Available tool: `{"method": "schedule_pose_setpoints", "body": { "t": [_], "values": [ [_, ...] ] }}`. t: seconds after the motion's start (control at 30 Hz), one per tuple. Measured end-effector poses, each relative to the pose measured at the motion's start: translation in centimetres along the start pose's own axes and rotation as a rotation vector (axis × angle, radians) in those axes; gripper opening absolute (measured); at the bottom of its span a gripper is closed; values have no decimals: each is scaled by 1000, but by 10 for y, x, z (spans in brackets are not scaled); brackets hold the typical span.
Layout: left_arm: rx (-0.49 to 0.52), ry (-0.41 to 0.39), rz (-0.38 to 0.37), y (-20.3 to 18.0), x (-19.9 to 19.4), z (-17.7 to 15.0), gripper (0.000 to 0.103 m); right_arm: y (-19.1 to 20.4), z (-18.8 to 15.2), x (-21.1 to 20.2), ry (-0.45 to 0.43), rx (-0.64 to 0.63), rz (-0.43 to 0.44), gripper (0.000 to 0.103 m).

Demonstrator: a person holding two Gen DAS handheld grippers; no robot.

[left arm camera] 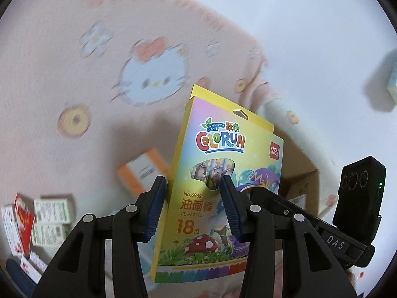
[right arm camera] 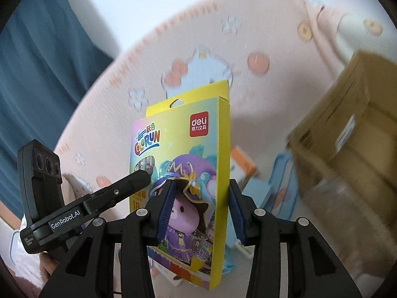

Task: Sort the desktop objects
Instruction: 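Carry the yellow COLORUN box with the right gripper over the cardboard box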

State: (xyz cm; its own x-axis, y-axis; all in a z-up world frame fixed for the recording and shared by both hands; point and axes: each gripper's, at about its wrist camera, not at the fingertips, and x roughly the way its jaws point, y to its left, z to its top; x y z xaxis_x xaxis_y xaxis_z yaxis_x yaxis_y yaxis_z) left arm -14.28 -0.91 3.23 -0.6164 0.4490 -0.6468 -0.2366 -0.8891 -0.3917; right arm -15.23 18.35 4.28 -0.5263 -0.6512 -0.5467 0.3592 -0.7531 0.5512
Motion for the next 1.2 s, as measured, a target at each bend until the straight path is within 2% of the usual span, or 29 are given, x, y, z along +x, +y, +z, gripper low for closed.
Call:
{"method": "schedule_pose_setpoints", "body": {
  "t": [0.23, 0.43, 0.63, 0.8, 0.97, 1.2],
  "values": [
    [88, -15, -50, -65, 16, 31, 49, -29, 33, -58, -105, 27, -21, 40],
    [151, 64, -153, -117, 67, 41, 49, -70, 54, -96, -160, 77, -119, 40],
    [206, 132, -224, -162, 119, 33, 49, -127, 75, -124, -154, 133, -208, 40],
    [176, 200, -222, -168, 154, 22, 49, -161, 78, -123, -108, 179, -252, 40],
    [162, 252, -183, -166, 177, 18, 49, -187, 74, -111, -46, 220, -230, 40],
    [195, 319, -173, -176, 196, 25, 49, -207, 75, -104, -30, 276, -233, 40]
  ]
}}
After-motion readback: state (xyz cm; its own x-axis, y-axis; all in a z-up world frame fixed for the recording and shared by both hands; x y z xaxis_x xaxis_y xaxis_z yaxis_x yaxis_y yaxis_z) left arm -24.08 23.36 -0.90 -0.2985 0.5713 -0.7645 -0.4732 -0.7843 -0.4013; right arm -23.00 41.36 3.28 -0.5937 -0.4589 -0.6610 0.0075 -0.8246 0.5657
